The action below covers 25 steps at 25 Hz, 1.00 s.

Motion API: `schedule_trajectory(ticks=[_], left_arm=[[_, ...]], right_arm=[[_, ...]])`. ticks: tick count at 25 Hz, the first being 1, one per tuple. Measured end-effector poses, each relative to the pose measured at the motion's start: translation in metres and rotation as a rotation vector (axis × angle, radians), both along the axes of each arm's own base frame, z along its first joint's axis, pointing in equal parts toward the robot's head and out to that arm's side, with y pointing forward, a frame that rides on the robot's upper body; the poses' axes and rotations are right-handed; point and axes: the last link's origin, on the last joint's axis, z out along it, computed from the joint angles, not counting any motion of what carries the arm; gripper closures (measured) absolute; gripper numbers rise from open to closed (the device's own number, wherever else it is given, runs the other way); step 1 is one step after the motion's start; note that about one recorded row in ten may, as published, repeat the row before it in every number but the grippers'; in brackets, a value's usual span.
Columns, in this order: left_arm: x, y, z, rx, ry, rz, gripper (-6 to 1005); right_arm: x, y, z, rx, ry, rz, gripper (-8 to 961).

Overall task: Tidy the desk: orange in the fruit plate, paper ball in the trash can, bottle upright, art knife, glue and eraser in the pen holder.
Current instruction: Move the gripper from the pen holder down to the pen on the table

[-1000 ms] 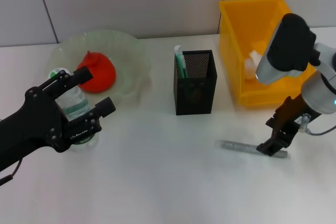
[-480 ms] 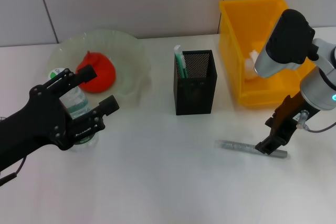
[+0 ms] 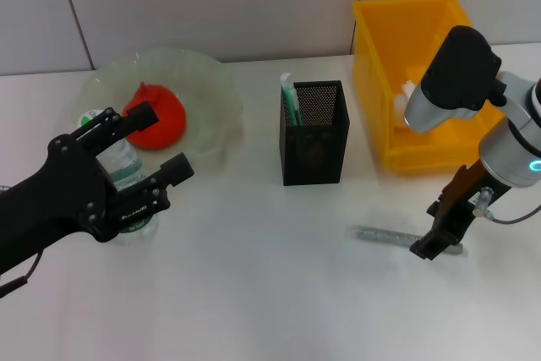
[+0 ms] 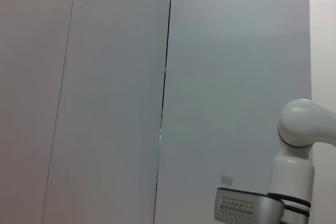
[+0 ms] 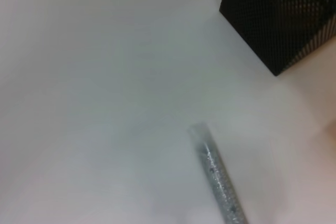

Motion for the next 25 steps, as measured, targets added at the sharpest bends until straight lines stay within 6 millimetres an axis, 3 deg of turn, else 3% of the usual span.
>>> schedule_trajectory(ticks=[25], left_arm=[[0.001, -0.002, 0.001, 0.000, -0.014, -0.015, 197]], right_arm=[[0.007, 0.007, -0.013, 0.008, 0.001, -0.009, 267]])
